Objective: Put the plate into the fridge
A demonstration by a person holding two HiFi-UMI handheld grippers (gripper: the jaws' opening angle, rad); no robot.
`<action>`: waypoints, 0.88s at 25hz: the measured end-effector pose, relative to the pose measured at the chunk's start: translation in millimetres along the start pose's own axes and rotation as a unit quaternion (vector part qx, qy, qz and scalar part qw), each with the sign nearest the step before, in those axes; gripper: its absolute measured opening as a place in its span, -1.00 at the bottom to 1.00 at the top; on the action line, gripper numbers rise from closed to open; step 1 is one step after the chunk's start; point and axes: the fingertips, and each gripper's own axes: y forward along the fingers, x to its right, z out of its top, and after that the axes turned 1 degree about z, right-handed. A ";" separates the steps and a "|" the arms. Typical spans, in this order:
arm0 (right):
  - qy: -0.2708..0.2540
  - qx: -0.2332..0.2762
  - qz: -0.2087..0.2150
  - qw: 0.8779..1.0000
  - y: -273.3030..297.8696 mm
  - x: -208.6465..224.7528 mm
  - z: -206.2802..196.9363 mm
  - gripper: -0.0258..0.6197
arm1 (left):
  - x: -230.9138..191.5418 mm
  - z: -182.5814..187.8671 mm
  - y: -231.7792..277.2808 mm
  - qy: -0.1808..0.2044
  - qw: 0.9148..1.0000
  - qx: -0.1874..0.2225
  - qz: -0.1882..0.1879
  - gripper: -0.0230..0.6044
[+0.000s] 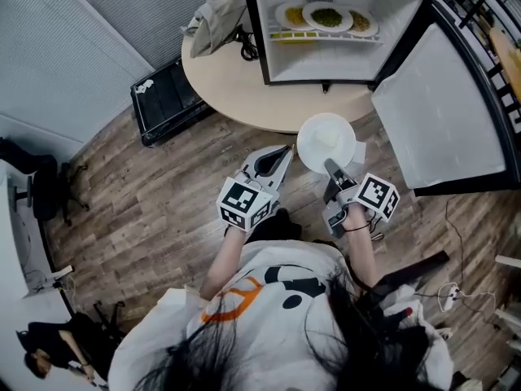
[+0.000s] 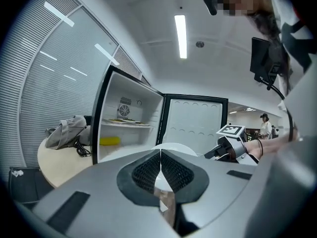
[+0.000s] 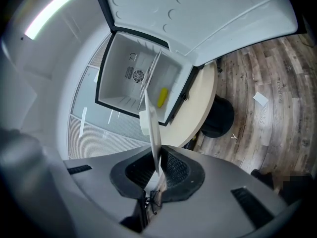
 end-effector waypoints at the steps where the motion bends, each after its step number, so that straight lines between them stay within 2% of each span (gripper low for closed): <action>1: 0.003 0.003 0.000 1.000 4.0 -2.0 0.0 -0.83 | -4.7 1.0 1.2 0.001 1.000 0.001 -0.004 -0.89; 8: 0.001 0.012 -0.011 1.000 22.0 -9.9 1.0 -0.83 | -32.1 1.2 7.7 -0.014 1.000 0.009 -0.017 -0.89; 15: 0.005 0.010 -0.023 1.000 27.5 -7.6 6.0 -0.83 | -35.5 -3.4 17.3 -0.024 0.999 0.005 -0.026 -0.89; 22: 0.009 -0.006 -0.020 1.000 55.7 -6.5 19.5 -0.83 | -59.1 -4.1 31.6 -0.027 1.000 -0.001 -0.011 -0.89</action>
